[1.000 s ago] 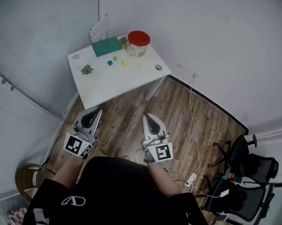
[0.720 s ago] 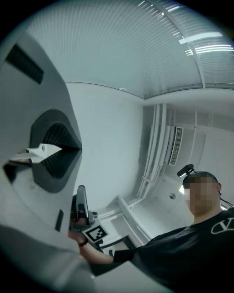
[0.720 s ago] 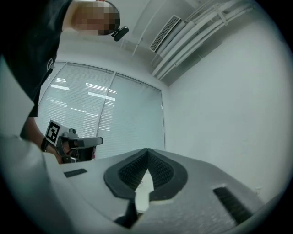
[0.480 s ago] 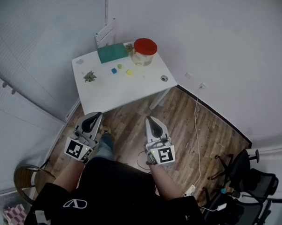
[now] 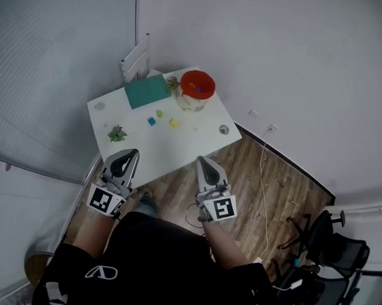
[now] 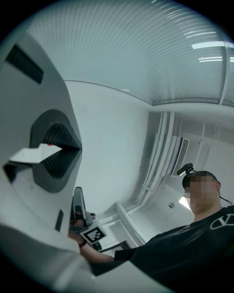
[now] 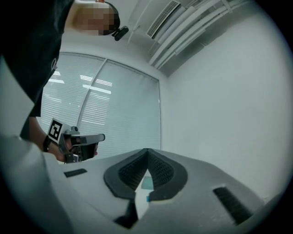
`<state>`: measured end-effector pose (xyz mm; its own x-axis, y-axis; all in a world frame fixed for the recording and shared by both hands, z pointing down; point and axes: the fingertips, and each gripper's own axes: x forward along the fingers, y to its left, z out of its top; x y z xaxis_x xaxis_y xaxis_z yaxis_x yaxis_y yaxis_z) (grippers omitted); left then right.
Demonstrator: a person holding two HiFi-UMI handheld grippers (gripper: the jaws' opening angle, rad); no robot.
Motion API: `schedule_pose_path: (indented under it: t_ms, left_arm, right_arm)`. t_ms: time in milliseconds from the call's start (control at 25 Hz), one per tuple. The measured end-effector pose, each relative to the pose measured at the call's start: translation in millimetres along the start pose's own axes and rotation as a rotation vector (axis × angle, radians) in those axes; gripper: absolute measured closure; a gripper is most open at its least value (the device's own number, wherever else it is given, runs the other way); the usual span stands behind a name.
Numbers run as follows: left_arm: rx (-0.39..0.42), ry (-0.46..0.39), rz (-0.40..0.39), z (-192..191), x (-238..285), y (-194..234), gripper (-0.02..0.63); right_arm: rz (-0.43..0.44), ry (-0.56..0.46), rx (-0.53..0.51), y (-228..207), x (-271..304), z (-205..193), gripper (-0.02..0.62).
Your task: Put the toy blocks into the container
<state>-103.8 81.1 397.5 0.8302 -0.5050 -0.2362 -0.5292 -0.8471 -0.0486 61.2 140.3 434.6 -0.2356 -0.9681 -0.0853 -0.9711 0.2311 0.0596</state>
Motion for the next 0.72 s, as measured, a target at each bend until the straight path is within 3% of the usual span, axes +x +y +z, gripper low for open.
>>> schedule_pose_path:
  t_ms: [320, 720]
  left_arm:
    - [-0.016, -0.030, -0.050, -9.9, 62.8, 74.7, 0.601]
    - [-0.034, 0.014, -0.014, -29.1, 104.0, 92.8, 0.601]
  right_arm:
    - [-0.030, -0.011, -0.029, -30.0, 91.0, 0.6, 0.591]
    - [0.043, 0.017, -0.017, -60.5, 144.0, -19.2, 0.591]
